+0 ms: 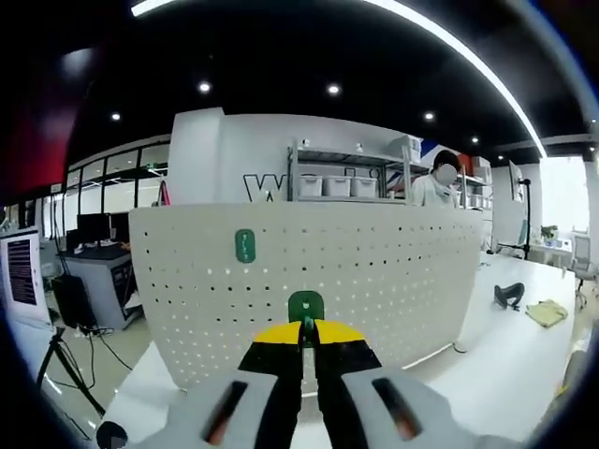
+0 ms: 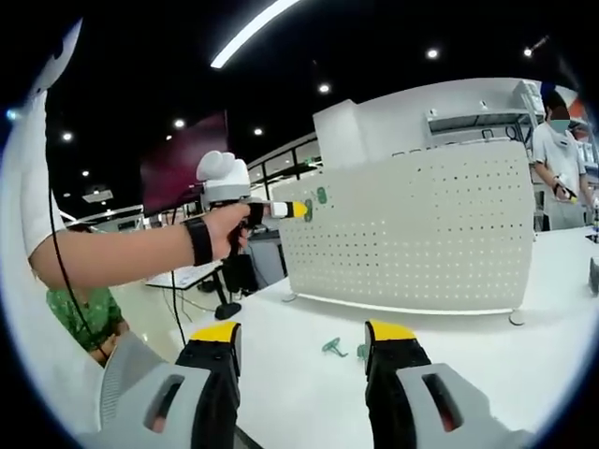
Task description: Insert the hook assembly into the mounting plate slot until the hook locks in place.
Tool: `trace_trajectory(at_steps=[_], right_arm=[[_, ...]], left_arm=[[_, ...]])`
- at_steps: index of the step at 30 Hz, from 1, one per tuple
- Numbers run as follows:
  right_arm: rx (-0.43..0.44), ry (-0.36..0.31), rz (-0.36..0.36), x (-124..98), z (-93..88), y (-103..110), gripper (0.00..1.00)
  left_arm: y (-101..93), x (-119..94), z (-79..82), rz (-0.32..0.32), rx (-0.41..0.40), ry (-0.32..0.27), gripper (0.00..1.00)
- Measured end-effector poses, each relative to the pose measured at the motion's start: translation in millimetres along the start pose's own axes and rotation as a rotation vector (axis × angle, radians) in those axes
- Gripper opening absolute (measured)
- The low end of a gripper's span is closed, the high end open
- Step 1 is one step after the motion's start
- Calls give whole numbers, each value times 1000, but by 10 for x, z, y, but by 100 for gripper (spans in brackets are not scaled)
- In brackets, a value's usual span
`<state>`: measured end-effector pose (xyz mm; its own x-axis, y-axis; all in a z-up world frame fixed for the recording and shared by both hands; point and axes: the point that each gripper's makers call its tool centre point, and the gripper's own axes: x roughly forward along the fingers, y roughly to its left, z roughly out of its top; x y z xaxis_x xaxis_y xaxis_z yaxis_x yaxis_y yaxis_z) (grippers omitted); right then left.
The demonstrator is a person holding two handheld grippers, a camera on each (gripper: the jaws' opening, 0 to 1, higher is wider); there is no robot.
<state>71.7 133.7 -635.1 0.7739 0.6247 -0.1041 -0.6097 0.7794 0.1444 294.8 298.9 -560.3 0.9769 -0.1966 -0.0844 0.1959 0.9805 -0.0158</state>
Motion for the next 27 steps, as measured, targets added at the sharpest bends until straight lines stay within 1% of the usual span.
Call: trace_trajectory(at_steps=[4,8,11,13,14,18,19,20,21,24,27], right_arm=[[-23,13,-22,-11,-14,-45,63],[-22,0,-28,-25,8,-72,64],[-18,6,-34,-24,2,-90,69],[-21,3,-29,-32,7,-83,69],[-21,3,-26,-34,5,-79,68],[-13,14,-17,-42,-26,-68,68],[-12,17,-16,-45,-31,-66,68],[-8,15,-14,-50,-31,-61,69],[-6,14,-13,-54,-28,-58,69],[-8,18,-17,-61,-32,-72,69],[-10,13,-29,-65,-23,-99,69]], left_arm=[[4,50,25,3,13,-5,3],[-24,65,56,0,19,-9,3],[-59,82,92,-9,51,-20,3],[-61,86,138,-4,58,-39,3],[-55,94,153,-3,43,-42,3],[-38,128,183,7,35,-55,3],[-35,152,219,14,72,-73,3],[-32,160,232,22,84,-78,3],[-42,173,239,18,74,-80,3],[-42,222,269,17,80,-87,3],[-8,250,300,31,78,-101,3]])
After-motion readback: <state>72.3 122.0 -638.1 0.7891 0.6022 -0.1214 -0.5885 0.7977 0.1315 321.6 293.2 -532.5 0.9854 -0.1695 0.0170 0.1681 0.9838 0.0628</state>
